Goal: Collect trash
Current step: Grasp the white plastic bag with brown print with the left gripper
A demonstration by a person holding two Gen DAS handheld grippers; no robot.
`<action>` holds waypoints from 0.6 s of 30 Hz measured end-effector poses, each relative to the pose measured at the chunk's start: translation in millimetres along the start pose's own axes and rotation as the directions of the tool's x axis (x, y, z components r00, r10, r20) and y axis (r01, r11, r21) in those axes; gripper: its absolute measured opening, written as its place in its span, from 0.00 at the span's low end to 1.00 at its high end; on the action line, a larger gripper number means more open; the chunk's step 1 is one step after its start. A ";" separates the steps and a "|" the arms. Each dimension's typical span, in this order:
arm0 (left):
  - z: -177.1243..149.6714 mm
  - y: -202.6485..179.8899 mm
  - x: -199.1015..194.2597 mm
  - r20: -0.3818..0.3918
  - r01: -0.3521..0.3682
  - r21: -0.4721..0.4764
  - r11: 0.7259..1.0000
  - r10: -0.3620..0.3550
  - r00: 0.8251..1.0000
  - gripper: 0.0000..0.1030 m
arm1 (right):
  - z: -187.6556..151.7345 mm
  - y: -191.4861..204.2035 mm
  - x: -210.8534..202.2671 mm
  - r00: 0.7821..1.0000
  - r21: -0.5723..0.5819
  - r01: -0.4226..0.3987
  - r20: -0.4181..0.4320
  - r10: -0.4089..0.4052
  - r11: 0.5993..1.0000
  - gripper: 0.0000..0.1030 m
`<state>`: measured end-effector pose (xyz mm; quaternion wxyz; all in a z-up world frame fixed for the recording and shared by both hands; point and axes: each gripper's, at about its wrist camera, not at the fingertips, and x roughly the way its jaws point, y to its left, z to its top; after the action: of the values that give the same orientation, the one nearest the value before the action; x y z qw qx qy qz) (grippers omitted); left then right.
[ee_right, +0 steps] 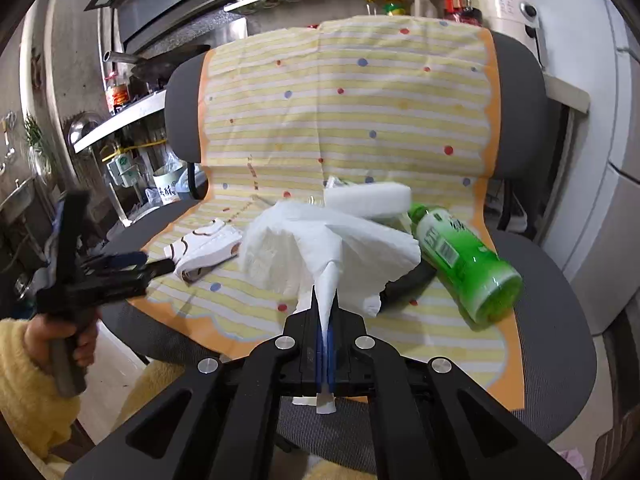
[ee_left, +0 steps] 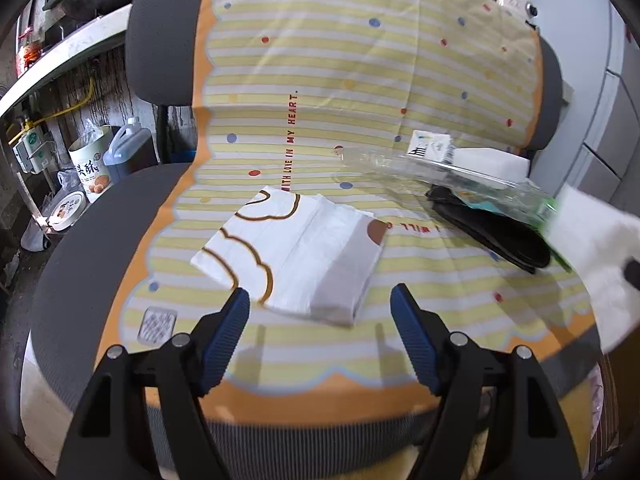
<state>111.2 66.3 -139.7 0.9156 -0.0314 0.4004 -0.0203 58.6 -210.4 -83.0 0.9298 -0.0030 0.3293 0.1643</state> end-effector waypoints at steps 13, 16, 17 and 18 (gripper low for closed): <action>14.8 23.2 66.3 -0.127 0.003 0.107 0.994 0.011 0.992 0.88 | -5.9 -15.5 0.7 1.000 0.051 0.005 -0.029 -0.004 0.999 0.02; 13.0 28.9 70.6 -0.139 0.044 0.087 0.995 -0.032 0.990 0.88 | -5.5 -15.2 3.7 0.999 0.057 -0.002 -0.036 0.005 0.998 0.02; 12.4 28.5 71.0 -0.139 0.047 0.094 0.994 -0.034 0.990 0.88 | -5.6 -15.2 4.6 0.999 0.061 -0.005 -0.038 0.008 0.998 0.02; 11.9 28.5 71.3 -0.141 0.050 0.094 0.994 -0.036 0.989 0.88 | -6.1 -15.2 4.6 0.999 0.063 -0.006 -0.040 0.009 0.998 0.02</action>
<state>168.7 90.7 -185.9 0.8852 0.0063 0.4611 -0.0617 62.9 -224.1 -92.2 0.9221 0.0241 0.3527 0.1573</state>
